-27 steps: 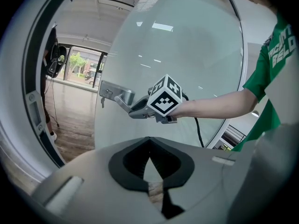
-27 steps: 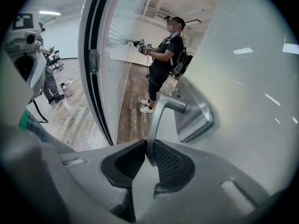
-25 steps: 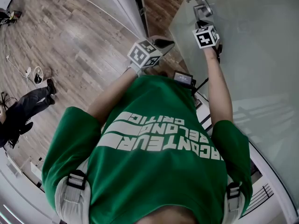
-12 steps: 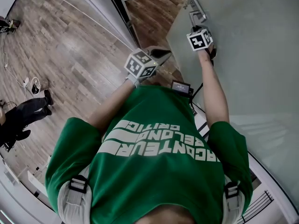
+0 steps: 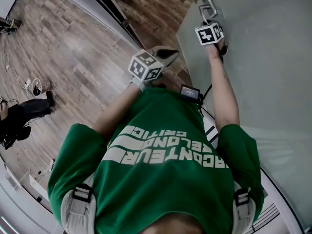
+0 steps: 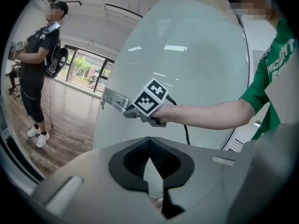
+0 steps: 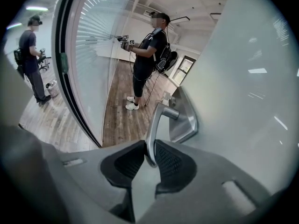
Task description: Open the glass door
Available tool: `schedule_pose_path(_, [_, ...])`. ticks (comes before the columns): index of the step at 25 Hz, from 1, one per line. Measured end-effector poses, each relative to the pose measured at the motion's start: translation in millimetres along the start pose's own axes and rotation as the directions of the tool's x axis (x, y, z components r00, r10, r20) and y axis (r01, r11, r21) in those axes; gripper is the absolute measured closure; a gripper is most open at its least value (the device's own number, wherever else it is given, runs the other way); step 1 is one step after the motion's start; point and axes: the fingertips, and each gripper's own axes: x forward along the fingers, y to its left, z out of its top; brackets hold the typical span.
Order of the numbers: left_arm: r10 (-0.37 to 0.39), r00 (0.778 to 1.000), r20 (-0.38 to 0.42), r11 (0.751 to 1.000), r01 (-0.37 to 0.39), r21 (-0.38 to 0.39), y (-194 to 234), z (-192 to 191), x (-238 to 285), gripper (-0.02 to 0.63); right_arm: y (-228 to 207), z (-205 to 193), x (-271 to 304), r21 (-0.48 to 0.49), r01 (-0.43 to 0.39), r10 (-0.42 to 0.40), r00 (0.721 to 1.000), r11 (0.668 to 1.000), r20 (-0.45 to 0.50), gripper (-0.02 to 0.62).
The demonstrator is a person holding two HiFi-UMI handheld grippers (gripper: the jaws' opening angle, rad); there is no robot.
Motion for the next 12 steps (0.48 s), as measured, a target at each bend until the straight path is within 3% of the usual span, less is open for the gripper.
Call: schedule_pose_path(12, [-0.102, 0.993, -0.053, 0.994, 0.105, 0.044, 21, 24, 60, 0.589, -38, -10, 14, 0.066, 0.043, -0.042, 0.999, 0.997, -0.013, 0.535])
